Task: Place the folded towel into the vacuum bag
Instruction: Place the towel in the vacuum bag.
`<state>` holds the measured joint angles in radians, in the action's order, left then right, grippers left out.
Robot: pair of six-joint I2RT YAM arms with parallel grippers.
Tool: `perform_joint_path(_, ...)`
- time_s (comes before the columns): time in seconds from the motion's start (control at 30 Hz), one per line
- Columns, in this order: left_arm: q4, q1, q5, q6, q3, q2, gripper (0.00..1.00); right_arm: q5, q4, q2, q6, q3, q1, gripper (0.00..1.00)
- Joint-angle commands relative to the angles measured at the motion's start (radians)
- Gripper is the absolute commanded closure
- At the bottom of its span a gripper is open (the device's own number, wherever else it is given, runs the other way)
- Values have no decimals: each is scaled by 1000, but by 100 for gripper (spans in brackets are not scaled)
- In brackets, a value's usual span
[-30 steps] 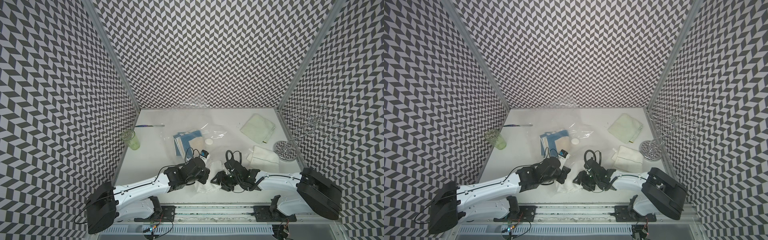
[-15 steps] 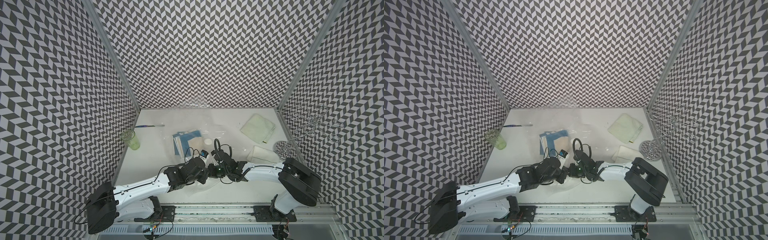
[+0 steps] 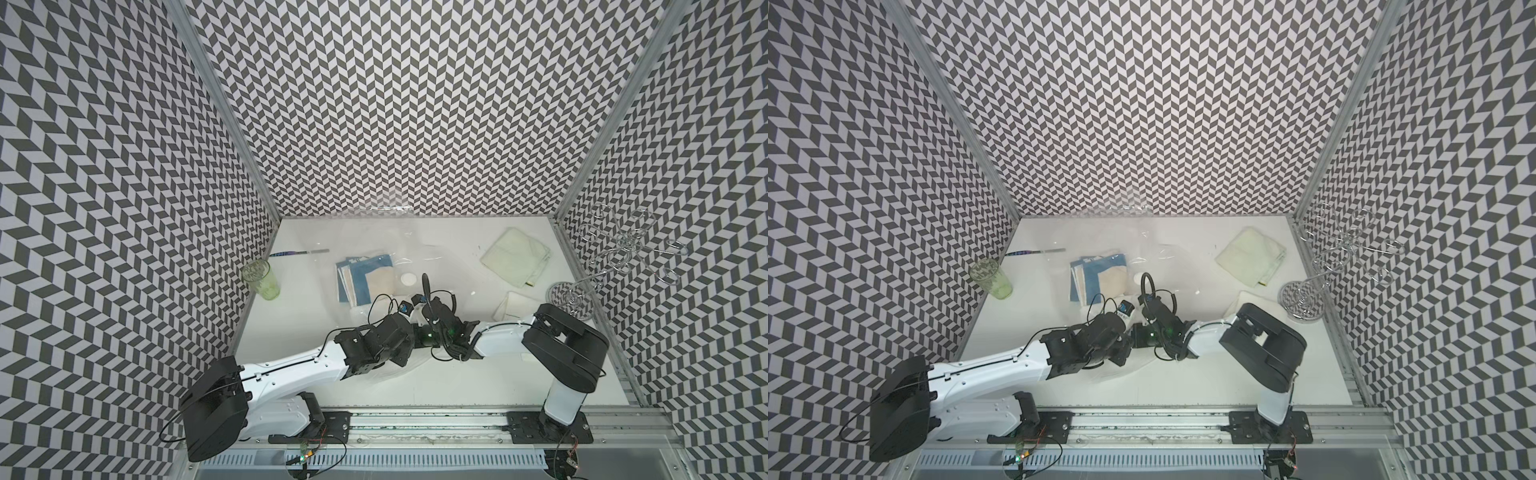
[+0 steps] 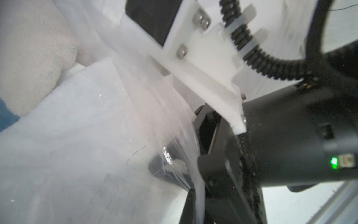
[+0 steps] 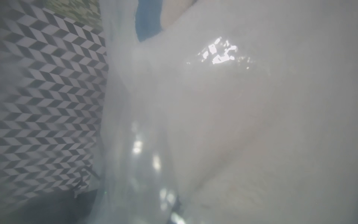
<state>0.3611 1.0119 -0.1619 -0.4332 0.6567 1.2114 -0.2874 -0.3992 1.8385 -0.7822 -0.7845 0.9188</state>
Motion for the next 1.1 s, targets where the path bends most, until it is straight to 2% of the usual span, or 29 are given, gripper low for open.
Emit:
perform_joint_path(0.0,-113,45,169,34,73,14,96,13,-275,60,-20,-60,-3,83)
perform_joint_path(0.03,-114,45,171,34,73,14,96,5,-308,69,-42,-51,-12,81)
perform_joint_path(0.1,-110,45,178,34,72,17,96,8,-341,69,-66,-44,-21,71)
perform_joint_path(0.2,-82,45,183,34,74,17,94,-46,-255,28,-70,-63,-29,48)
perform_joint_path(0.3,-36,43,160,34,64,0,89,-124,-170,-61,-84,-18,-40,30)
perform_joint_path(0.43,-6,23,146,17,32,-34,77,-235,-58,-184,-103,106,-87,18)
perform_joint_path(0.5,-4,20,152,10,27,-45,74,-249,1,-253,-92,167,-103,14)
perform_joint_path(0.67,13,17,179,4,80,-69,61,-218,238,-422,-52,240,-127,13)
perform_joint_path(0.77,9,17,224,-8,142,-111,56,-131,439,-532,-25,243,-138,13)
perform_joint_path(0.87,-33,3,289,-30,179,-143,54,-54,640,-635,-7,246,-195,19)
perform_joint_path(0.93,-72,-13,324,-40,180,-138,55,-21,746,-729,17,245,-256,27)
perform_joint_path(1.07,-140,-34,351,-53,162,-93,55,48,865,-884,78,210,-359,41)
